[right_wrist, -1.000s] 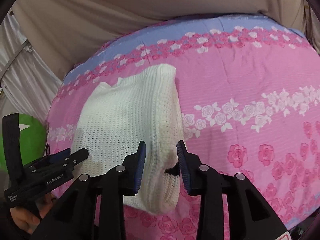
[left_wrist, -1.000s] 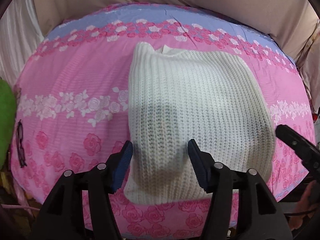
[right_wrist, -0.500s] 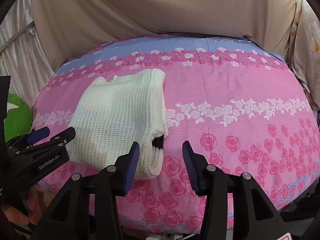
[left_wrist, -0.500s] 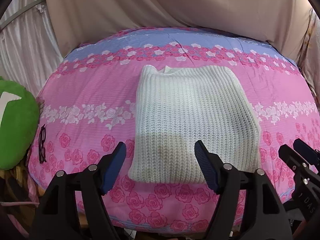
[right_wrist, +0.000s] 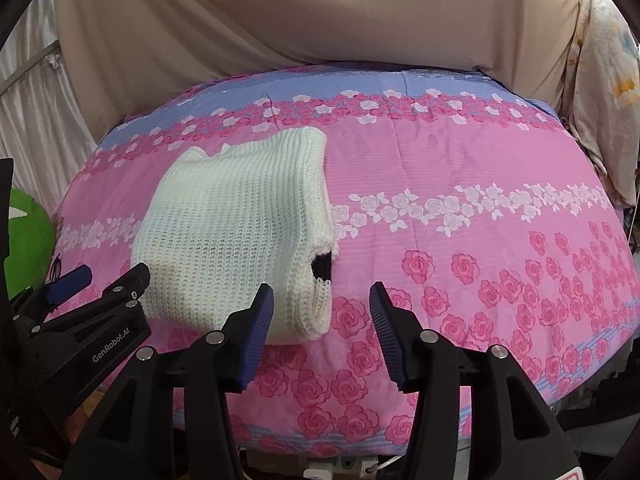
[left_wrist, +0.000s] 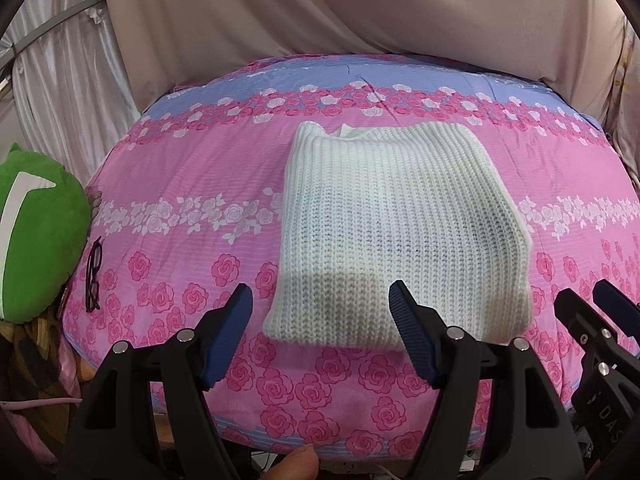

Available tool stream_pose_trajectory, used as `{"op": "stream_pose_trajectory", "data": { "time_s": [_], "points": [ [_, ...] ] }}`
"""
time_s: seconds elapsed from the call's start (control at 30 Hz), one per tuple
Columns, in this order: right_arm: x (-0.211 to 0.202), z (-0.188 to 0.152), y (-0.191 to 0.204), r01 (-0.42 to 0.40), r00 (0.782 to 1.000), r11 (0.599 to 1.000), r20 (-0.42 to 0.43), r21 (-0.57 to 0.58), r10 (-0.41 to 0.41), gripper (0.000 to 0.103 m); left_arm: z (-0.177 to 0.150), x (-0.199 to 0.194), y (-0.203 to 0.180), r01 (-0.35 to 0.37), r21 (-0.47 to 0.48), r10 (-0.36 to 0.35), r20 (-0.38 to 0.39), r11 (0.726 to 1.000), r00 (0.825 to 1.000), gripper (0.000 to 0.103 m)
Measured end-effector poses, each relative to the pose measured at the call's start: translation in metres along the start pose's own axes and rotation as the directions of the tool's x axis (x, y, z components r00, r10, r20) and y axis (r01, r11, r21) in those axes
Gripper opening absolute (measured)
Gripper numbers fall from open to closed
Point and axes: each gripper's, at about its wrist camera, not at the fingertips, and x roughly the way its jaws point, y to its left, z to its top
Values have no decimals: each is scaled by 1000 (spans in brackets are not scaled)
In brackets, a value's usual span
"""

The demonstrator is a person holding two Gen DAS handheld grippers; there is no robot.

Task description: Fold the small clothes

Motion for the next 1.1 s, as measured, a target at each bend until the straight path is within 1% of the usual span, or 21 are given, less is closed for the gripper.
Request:
{"op": "stream_pose_trajectory", "data": {
  "time_s": [0.17,0.77,1.1],
  "points": [
    [-2,-2,3,19,1000,1000,3,15,-19,52,0,-3,2,-1,3,1,11,1000,1000,68],
    [-1,0,16,24,1000,1000,14,2,-24,53,5,1,9,1,-8,-1,7,1000,1000,68],
    [8,11,26,46,999,999,9,5,-46,53,10,11,14,-3,-22,3,-5,1000,1000,68]
  ]
}}
